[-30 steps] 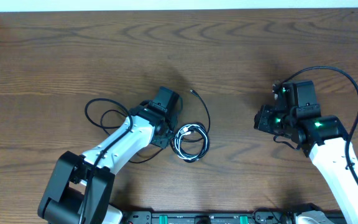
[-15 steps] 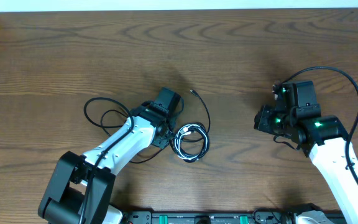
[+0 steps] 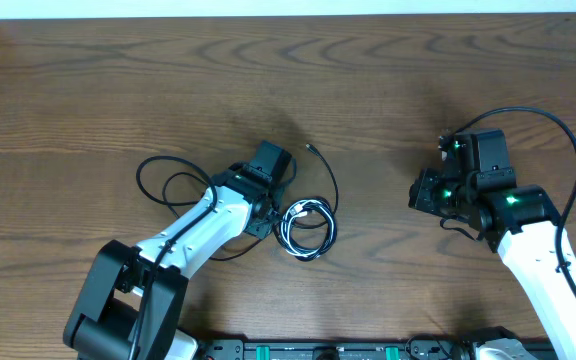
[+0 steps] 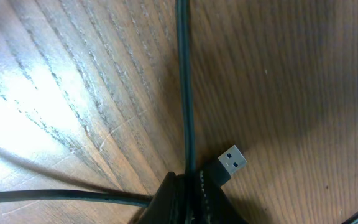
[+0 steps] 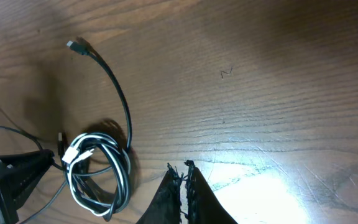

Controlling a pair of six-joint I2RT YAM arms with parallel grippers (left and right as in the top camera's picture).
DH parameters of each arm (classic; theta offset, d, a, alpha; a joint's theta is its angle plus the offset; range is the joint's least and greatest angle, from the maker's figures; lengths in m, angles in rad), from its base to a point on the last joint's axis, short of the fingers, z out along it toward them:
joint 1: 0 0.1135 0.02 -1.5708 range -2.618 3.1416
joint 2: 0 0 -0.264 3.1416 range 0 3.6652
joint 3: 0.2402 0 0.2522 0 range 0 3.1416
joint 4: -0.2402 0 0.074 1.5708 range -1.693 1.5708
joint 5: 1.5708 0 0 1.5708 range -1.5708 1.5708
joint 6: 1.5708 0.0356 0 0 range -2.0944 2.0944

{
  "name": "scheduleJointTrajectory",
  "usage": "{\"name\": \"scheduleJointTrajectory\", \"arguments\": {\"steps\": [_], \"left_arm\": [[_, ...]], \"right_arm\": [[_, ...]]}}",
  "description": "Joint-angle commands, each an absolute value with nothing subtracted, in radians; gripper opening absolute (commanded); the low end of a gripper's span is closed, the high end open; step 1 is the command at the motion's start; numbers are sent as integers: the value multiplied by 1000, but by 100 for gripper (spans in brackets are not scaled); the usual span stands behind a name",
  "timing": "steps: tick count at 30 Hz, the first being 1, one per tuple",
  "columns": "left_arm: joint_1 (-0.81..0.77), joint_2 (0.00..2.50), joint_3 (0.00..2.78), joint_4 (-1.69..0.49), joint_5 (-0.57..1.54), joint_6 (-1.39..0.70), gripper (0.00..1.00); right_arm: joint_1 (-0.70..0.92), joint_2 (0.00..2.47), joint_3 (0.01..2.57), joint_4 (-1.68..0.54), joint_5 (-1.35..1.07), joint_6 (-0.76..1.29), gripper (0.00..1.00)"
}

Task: Untangle cables

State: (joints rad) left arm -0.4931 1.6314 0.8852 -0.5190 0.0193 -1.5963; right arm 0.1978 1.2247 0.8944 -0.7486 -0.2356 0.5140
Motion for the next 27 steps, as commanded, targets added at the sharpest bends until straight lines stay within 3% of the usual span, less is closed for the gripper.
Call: {"name": "scheduleJointTrajectory", "arguments": {"steps": [1, 7, 15, 22, 27], "left_arm": [[-496, 1646, 885, -522, -1, -1585, 8], [-463, 1549, 891, -523, 13, -1456, 7], [-429, 1223, 891, -567, 14, -1338, 7], [-429, 989, 891, -559, 36, -1314, 7], [-427, 855, 891, -483, 33, -1133, 8]], "right_arm": [[211, 1229, 887, -753, -235, 499, 4], [211, 1229, 887, -764, -241, 499, 5], [255, 1229, 850, -752, -332, 499, 9], [334, 1229, 756, -636, -332, 556, 17], [375, 1229, 694, -534, -338, 598, 21]]}}
